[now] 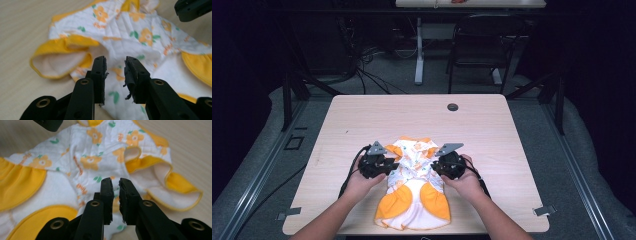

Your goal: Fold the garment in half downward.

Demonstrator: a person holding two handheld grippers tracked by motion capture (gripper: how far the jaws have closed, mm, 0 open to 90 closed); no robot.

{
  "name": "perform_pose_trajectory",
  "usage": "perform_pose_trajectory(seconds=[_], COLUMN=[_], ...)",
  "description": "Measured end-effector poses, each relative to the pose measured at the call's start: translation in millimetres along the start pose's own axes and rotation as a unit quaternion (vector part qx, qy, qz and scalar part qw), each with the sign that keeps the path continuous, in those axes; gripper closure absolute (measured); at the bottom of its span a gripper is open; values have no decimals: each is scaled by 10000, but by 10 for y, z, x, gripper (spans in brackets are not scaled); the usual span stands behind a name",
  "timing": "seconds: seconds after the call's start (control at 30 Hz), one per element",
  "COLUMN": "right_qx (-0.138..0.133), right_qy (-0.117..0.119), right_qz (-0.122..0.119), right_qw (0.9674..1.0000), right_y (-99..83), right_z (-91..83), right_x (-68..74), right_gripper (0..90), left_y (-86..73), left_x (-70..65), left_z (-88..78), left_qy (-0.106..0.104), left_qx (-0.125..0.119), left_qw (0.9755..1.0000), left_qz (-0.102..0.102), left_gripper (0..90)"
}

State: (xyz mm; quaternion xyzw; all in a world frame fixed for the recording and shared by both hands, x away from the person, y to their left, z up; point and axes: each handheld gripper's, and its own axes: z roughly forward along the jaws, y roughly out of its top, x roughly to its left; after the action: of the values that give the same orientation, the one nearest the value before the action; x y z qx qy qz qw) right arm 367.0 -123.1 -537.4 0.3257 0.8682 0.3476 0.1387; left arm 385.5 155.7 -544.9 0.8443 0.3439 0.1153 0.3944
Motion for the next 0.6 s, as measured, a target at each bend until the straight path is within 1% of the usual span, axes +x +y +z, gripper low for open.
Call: perform_pose_trajectory(seconds=[0.03, 0.07, 0.13, 0.17, 0.23, 0.27, 0.37, 0.43, 0.53, 0.57, 0.6], right_qx=[-49, -49, -68, -105, -111, -110, -117, -63, -92, -67, -36], right_qy=[-40, -40, -91, -122, -152, -182, -238, -301, -312, -380, -376], right_qz=[-2, -2, 26, 106, 139, 176, 250, 257, 307, 308, 376], right_qw=[10000, 10000, 9999, 9998, 9997, 9996, 9993, 9992, 9990, 9988, 9986], right_y=[92, 92, 171, 232, 253, 296, 372, 409, 453, 467, 478], right_z=[33, 33, 73, 116, 131, 149, 188, 215, 287, 318, 367], right_x=[-61, -61, -126, -199, -224, -279, -390, -447, -531, -554, -575], right_gripper=[805, 805, 801, 799, 800, 807, 821, 820, 813, 812, 813], left_y=[96, 96, 205, 246, 320, 345, 408, 449, 498, 504, 503], left_x=[61, 61, 124, 149, 191, 201, 223, 251, 302, 328, 348], left_z=[42, 42, 91, 113, 167, 192, 257, 299, 376, 416, 441], left_qy=[10, 10, 63, 28, 16, 24, 89, 76, 159, 177, 175], left_qx=[-37, -37, -69, -85, -88, -96, -55, -16, 8, 30, 83], left_qw=[10000, 10000, 9999, 9999, 9999, 9999, 9999, 10000, 9999, 9998, 9998], left_qz=[-68, -68, -54, -61, -67, -97, 13, 54, 54, 33, 25], left_gripper=[701, 704, 708, 711, 711, 715, 716, 715, 717, 722, 725])
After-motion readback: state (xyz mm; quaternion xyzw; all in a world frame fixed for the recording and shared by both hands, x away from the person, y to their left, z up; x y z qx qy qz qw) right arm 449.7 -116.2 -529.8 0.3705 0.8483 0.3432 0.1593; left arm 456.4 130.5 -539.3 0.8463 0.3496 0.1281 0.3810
